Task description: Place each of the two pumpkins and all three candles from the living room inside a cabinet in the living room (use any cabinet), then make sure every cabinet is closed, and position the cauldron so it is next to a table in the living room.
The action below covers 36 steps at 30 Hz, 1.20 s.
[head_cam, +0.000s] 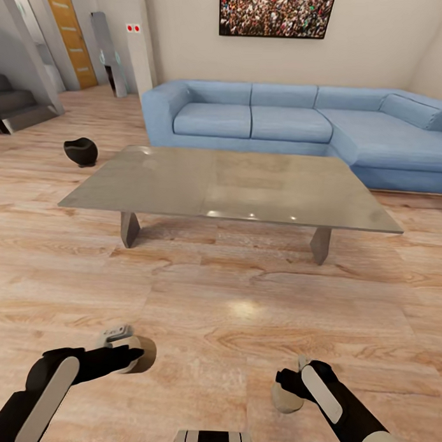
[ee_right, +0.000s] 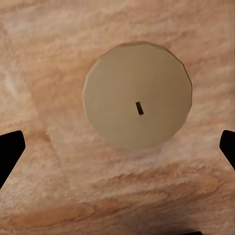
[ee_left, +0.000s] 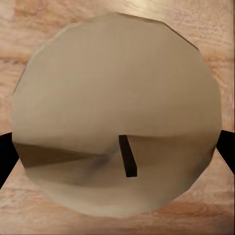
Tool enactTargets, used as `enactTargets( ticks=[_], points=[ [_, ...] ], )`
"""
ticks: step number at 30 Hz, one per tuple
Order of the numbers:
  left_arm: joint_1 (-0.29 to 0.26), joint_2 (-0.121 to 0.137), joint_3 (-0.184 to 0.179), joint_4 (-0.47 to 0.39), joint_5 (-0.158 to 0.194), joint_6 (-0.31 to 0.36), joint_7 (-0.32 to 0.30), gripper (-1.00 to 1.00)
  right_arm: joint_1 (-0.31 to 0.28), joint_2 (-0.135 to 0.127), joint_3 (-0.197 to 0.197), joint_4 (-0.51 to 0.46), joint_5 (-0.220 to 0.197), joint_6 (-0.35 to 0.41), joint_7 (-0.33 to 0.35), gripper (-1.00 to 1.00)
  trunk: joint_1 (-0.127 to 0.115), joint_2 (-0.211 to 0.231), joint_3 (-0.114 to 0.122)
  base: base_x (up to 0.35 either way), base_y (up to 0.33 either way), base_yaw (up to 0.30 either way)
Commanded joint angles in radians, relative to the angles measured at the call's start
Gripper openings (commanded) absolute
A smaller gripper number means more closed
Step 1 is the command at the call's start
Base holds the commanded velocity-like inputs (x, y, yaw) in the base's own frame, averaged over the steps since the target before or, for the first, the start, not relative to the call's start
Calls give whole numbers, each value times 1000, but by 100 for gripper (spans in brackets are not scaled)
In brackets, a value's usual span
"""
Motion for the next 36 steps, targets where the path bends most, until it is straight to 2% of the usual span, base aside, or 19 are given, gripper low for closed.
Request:
enactTargets(
  ticks=[1,4,7,15,18,24,36],
  points=[
    [0,11,-1,-1,28,3,11,-100,-1,-1,5,-2,-9,-3,-10,100,0,-1,-5,0,0,0],
    [0,35,-2,-1,66,3,11,-100,-1,-1,5,-1,-8,-7,-9,100,2,-1,-16,0,0,0],
    [0,44,-3,-1,88,3,11,-100,-1,-1,5,-1,-7,-13,-3,100,3,-2,-28,0,0,0],
    [1,46,-8,-3,98,3,11,-100,-1,-1,5,33,-2,-54,56,100,6,-4,-59,0,0,0],
    [1,46,-11,-3,98,3,11,-100,-1,-1,5,59,27,-111,83,100,8,-5,-71,0,0,0],
    [1,46,-11,-3,99,3,11,-100,-1,-1,4,107,44,-145,134,100,8,-5,-71,0,0,0],
    [7,47,-10,-3,99,2,11,-100,-1,-1,5,114,45,-164,144,100,8,-5,-71,38,0,0]
  ],
)
